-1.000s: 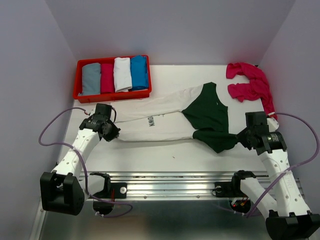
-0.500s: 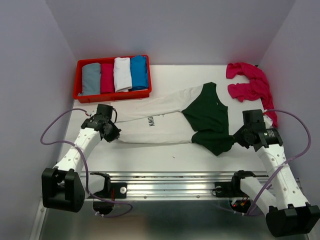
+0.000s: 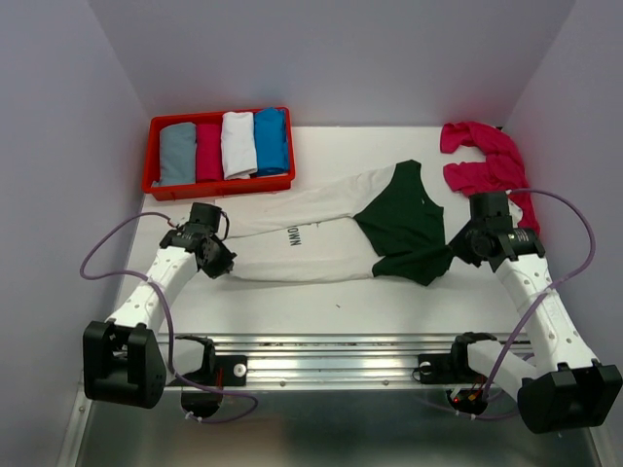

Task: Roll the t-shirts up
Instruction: Fold the T-shirt at the center of the board.

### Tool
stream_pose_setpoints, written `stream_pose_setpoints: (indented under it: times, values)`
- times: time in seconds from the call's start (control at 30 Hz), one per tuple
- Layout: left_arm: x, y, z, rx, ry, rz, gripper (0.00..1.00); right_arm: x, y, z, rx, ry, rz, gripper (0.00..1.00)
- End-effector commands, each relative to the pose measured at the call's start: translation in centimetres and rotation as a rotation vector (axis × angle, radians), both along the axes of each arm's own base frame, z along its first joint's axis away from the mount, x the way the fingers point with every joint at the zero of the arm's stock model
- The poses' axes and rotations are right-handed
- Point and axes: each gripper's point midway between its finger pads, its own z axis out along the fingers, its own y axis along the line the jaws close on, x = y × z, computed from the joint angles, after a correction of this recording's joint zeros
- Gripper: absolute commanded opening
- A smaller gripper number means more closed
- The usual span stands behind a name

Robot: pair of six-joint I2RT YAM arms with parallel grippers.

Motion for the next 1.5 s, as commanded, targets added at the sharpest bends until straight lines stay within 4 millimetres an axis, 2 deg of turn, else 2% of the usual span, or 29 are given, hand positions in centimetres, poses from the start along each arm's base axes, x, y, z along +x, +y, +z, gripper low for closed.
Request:
stream_pose_setpoints:
  times: [0.0,0.17,0.2,0.27,0.3,0.37,0.57,0.67,0.87,0.93,1.0,1.13,1.2,1.3,1.47]
  values:
    - [-1.7,0.3,0.2,0.004,0.011,0.003,0.0,1.1,0.1,1.5,0.001,-0.066,0.021,0.01]
    - [-3.4,-0.3,-1.1,-0.035,0.051,-0.024,0.0,0.1,0.2,1.1,0.011,-0.053,0.018,0.01]
    - [-3.6,-0.5,-1.4,-0.045,0.059,-0.037,0.08,-0.1,0.2,0.9,0.013,-0.05,0.018,0.01]
    - [-4.0,-1.4,-1.6,-0.083,0.081,-0.075,0.32,-0.5,0.3,0.6,0.017,-0.042,0.017,0.01]
    - [-3.9,-1.5,-1.6,-0.09,0.076,-0.081,0.5,-0.6,0.3,0.5,0.019,-0.043,0.017,0.01]
    - [-3.7,-1.5,-1.4,-0.091,0.063,-0.076,0.51,-0.8,0.3,0.3,0.022,-0.039,0.015,0.01]
    - [-3.9,0.6,-1.4,0.008,0.071,0.023,0.35,-0.6,0.3,0.5,0.02,-0.047,0.014,0.01]
    - [-4.1,0.9,-1.8,0.031,0.107,0.028,0.33,-0.5,0.3,0.7,0.019,-0.053,0.016,0.01]
    - [-4.1,0.1,-3.2,0.027,0.202,-0.089,0.32,-0.1,0.6,0.8,0.028,-0.058,0.03,0.01]
    - [-4.2,0.1,-3.4,0.043,0.228,-0.15,0.28,-0.1,0.5,0.8,0.027,-0.058,0.031,0.01]
    - [-3.5,-0.1,-2.9,0.055,0.21,-0.194,0.25,-0.2,0.5,0.9,0.026,-0.063,0.026,0.01]
    - [-2.3,-1.3,-0.8,0.064,0.121,-0.316,0.27,-0.4,0.6,0.5,0.035,-0.057,0.022,0.01]
    - [-2.5,-1.8,-0.4,0.073,0.101,-0.341,0.34,-0.4,0.6,0.4,0.038,-0.055,0.024,0.01]
    - [-3.8,-2.6,-1.2,0.071,0.141,-0.372,0.36,-0.3,0.7,0.6,0.043,-0.061,0.026,0.01]
    - [-5.5,-3.0,-3.1,0.069,0.209,-0.333,0.45,-0.1,0.9,0.7,0.05,-0.063,0.032,0.01]
